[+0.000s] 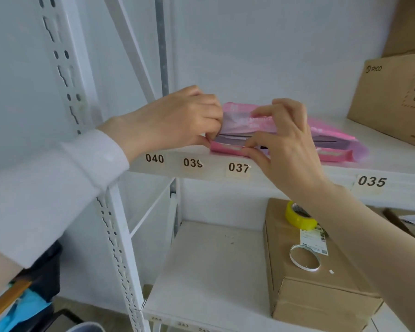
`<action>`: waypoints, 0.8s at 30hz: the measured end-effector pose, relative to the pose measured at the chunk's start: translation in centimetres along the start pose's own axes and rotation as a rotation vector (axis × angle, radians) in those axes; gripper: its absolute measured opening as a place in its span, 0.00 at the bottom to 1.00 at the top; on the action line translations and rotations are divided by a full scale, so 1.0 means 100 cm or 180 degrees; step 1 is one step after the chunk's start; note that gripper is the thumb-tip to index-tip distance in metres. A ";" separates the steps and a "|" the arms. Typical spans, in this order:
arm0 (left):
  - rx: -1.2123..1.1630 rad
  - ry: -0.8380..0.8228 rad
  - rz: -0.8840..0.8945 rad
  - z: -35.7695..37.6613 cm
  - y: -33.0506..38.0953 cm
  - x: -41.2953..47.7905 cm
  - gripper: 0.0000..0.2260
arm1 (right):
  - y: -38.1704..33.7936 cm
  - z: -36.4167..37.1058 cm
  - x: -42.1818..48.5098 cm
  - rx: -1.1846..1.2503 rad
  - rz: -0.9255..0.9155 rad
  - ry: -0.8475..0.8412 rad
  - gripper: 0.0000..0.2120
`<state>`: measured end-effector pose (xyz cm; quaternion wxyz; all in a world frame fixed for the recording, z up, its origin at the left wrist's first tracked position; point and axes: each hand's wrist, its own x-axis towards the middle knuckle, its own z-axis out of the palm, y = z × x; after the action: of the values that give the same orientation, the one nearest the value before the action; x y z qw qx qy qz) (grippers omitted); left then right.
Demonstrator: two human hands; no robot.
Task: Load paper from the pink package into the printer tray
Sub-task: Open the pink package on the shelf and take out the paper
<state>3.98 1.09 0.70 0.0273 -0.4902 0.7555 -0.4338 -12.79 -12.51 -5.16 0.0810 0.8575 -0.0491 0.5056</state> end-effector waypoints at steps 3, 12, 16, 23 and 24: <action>-0.0016 -0.0017 0.0062 -0.002 -0.004 -0.003 0.08 | -0.002 -0.001 -0.004 0.0009 -0.0005 0.0089 0.10; 0.0575 0.0326 0.0109 -0.001 0.015 -0.006 0.11 | -0.004 0.000 -0.034 -0.0311 -0.0610 0.0071 0.06; 0.0705 0.0535 -0.0039 -0.001 0.035 -0.002 0.13 | -0.003 -0.022 -0.040 0.0277 -0.0028 0.0071 0.12; 0.0425 0.0777 -0.0808 0.008 0.069 0.029 0.09 | 0.024 -0.042 -0.036 0.0261 0.0418 0.0140 0.06; 0.0388 0.0810 -0.0928 0.009 0.069 0.034 0.08 | 0.025 -0.043 -0.033 0.0226 0.0445 0.0122 0.06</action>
<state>-2.35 -1.06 -3.26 -0.1018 -0.5330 0.6463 -0.5365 -18.53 -14.19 -5.79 0.0160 0.8445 -0.0894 0.5279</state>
